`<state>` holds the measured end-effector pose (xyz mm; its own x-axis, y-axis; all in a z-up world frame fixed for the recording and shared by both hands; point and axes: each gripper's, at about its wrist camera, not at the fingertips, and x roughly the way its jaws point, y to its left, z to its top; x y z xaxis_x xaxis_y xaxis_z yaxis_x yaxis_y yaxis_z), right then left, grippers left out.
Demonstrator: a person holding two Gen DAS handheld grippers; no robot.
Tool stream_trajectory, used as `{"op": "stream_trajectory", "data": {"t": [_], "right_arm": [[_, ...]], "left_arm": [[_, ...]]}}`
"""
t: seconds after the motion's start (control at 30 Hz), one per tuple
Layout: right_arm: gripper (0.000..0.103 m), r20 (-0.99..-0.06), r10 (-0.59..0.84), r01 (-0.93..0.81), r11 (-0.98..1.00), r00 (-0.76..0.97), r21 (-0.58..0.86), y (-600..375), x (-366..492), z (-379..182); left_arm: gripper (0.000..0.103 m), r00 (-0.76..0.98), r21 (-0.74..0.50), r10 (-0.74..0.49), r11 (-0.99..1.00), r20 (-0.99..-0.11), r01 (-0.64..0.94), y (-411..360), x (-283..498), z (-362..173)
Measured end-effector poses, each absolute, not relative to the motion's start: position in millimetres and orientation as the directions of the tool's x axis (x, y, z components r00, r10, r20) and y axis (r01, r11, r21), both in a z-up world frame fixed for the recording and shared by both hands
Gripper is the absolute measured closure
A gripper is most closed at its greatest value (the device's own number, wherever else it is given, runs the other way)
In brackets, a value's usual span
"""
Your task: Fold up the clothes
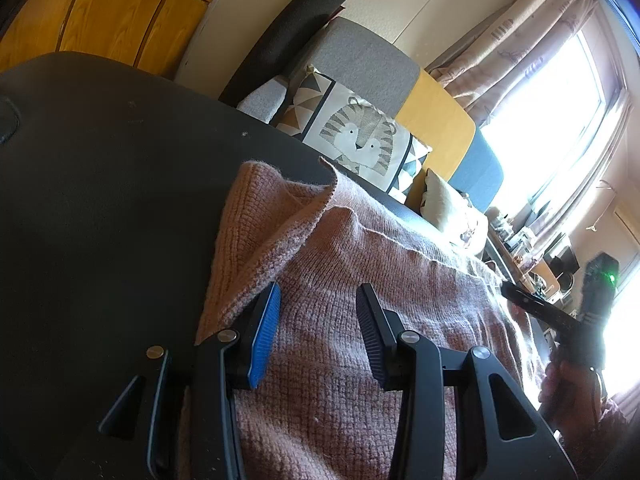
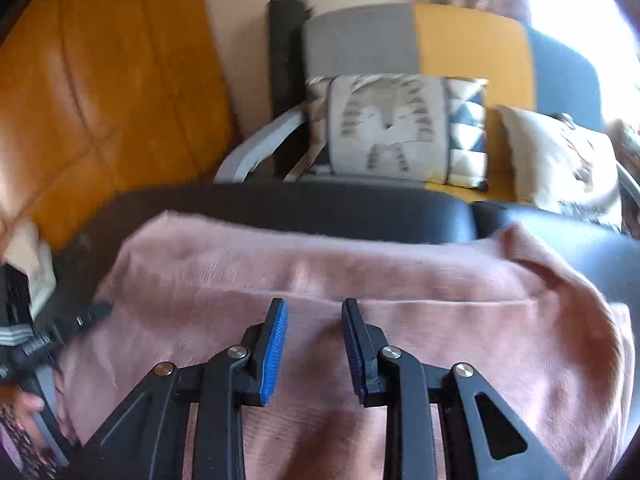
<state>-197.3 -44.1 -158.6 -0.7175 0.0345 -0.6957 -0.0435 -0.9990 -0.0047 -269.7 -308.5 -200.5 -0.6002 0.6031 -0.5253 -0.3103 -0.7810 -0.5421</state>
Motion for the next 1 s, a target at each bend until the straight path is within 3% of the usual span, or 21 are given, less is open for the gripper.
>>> {"op": "stream_trajectory", "data": {"t": [0.13,0.33,0.53,0.73,0.8,1.0], "right_arm": [[0.075,-0.679,0.098,-0.130,-0.992,-0.728,-0.005,-12.8,-181.8,-149.6],[0.075,-0.756,0.190,-0.253,-0.967,-0.626,-0.033,62.2,-168.5,-177.3],[0.075,-0.731,0.179,-0.364,-0.926,-0.659,0.102,111.4,-142.4,-200.3],[0.075,-0.726,0.186,-0.375,-0.921,-0.662,0.105,103.1,-136.5,-192.2],[0.075,-0.685,0.189,-0.378,-0.916,-0.704,0.136,90.1,-122.3,-179.9],[0.073,-0.681,0.112,-0.444,-0.831,-0.724,0.335,126.2,-64.9,-162.5]], "left_arm": [[0.061,-0.601,-0.541,0.602,-0.782,-0.526,-0.310,-308.8,-270.2,-200.8],[0.061,-0.602,-0.535,0.597,-0.786,-0.530,-0.310,-308.5,-270.1,-200.7],[0.061,-0.603,-0.527,0.592,-0.791,-0.534,-0.310,-307.0,-268.8,-200.8],[0.061,-0.603,-0.525,0.590,-0.793,-0.536,-0.309,-307.2,-268.2,-200.6],[0.061,-0.604,-0.523,0.589,-0.794,-0.537,-0.309,-306.6,-267.5,-200.5],[0.061,-0.604,-0.521,0.587,-0.796,-0.540,-0.308,-305.7,-267.1,-200.3]]}}
